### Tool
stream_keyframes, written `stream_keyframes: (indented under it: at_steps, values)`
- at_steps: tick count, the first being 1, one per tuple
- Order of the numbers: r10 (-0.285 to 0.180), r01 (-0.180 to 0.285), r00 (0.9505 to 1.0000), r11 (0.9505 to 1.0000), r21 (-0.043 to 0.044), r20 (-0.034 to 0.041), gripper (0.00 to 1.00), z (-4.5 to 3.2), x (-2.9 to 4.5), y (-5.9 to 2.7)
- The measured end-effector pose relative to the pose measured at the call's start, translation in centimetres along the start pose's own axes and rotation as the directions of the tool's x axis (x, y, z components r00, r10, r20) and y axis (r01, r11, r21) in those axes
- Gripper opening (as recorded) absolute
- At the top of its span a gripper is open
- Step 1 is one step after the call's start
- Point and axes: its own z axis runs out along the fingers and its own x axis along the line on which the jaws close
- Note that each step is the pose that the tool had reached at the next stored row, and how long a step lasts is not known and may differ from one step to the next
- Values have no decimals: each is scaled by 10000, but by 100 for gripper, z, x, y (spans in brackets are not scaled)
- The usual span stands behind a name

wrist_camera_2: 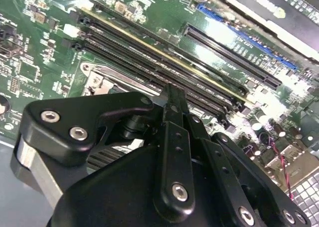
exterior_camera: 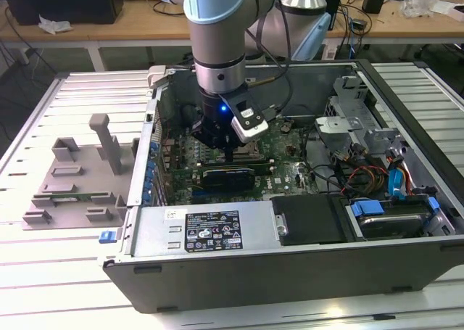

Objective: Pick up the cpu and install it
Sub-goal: 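Install the second cpu locking lever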

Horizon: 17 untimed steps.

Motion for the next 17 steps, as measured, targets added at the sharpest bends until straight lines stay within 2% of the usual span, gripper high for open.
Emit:
stream_keyframes:
  at_steps: [1, 2, 3, 5, 7, 8, 10, 12, 14, 17]
  values:
    - [1, -1, 10000, 10000, -18, 0, 11, 4, 20, -2]
    - [5, -5, 10000, 10000, -83, -2, 11, 10, 49, -3]
    - [16, -16, 10000, 9997, -245, -4, 11, 13, 71, -8]
    - [24, -24, 10000, 9993, -381, -6, 11, 15, 82, -20]
    - [37, -38, 10000, 9983, -588, -9, 11, 17, 86, -40]
    - [47, -48, 10000, 9972, -747, -13, 11, 17, 87, -54]
    - [62, -63, 10000, 9950, -1001, -17, 11, 19, 86, -79]
    - [72, -73, 10000, 9935, -1134, -18, 11, 21, 86, -112]
    - [75, -77, 10000, 9929, -1190, -21, 11, 26, 86, -156]
    - [92, -95, 10000, 9890, -1477, -26, 11, 30, 86, -205]
